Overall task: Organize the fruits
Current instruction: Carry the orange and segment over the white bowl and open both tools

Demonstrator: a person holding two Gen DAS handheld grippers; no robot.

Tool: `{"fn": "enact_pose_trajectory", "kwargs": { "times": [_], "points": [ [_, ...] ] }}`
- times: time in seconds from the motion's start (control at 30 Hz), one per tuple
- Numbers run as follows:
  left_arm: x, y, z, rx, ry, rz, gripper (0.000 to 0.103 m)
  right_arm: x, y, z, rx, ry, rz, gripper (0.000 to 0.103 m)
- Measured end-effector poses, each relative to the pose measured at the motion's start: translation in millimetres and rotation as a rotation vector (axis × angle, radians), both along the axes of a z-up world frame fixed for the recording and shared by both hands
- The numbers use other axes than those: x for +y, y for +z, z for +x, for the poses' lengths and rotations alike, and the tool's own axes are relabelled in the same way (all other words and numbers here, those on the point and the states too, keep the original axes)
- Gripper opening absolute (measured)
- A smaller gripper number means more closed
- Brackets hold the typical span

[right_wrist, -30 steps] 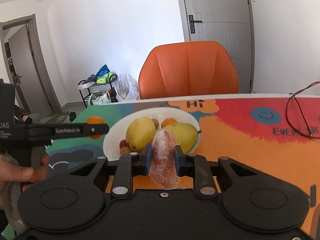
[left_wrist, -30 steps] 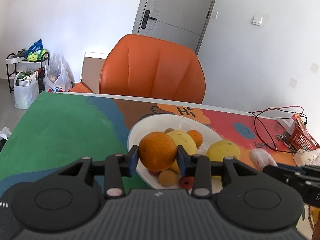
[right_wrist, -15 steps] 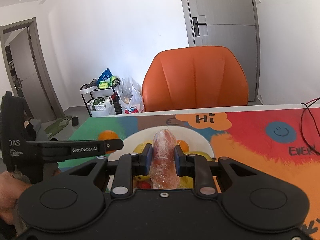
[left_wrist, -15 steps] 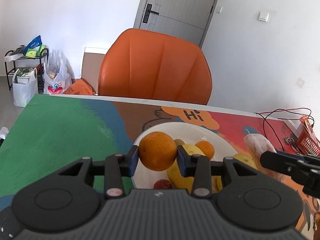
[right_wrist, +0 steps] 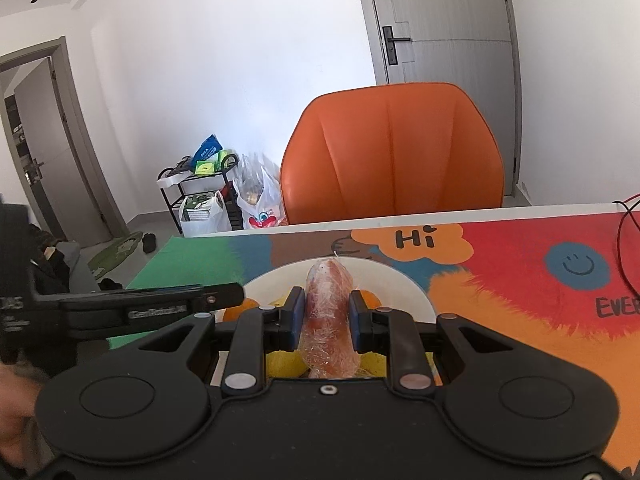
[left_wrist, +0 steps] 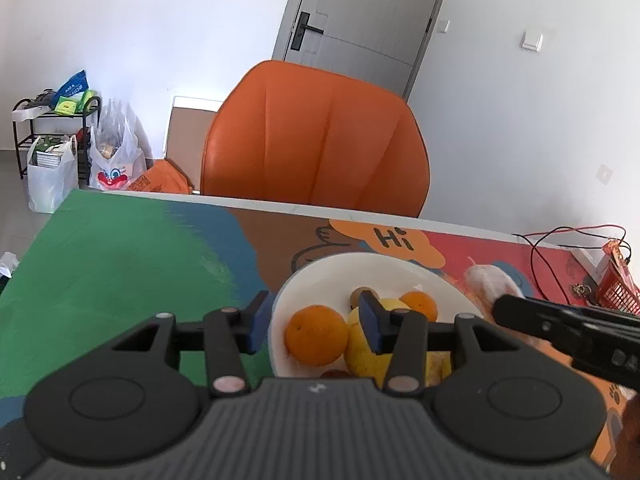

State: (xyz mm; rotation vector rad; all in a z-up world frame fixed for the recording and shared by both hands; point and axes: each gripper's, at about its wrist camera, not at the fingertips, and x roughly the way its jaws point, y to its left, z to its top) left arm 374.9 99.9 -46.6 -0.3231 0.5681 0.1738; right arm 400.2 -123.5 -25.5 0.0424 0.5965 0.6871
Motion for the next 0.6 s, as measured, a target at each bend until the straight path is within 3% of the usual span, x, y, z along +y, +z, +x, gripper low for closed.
{"fn": "enact_pose_trajectory", "kwargs": {
  "times": [0.3,0.4,0.47,0.6],
  "points": [
    [9,6,-29,-0.001,0.036,-0.028,0.055,8,11,0,-0.027,-0.024,0.033,0.022],
    [8,5,-37,0.003,0.037,-0.027,0.058,7,14,0,-0.032,-0.031,0.07,0.027],
    [9,5,-43,0.007,0.046,-0.027,0.066,4,16,-1,-0.028,-0.041,0.088,0.033],
    [8,8,-53,0.002,0.069,-0.022,0.077,0,19,-10,-0.021,-0.039,0.082,0.035]
  ]
}}
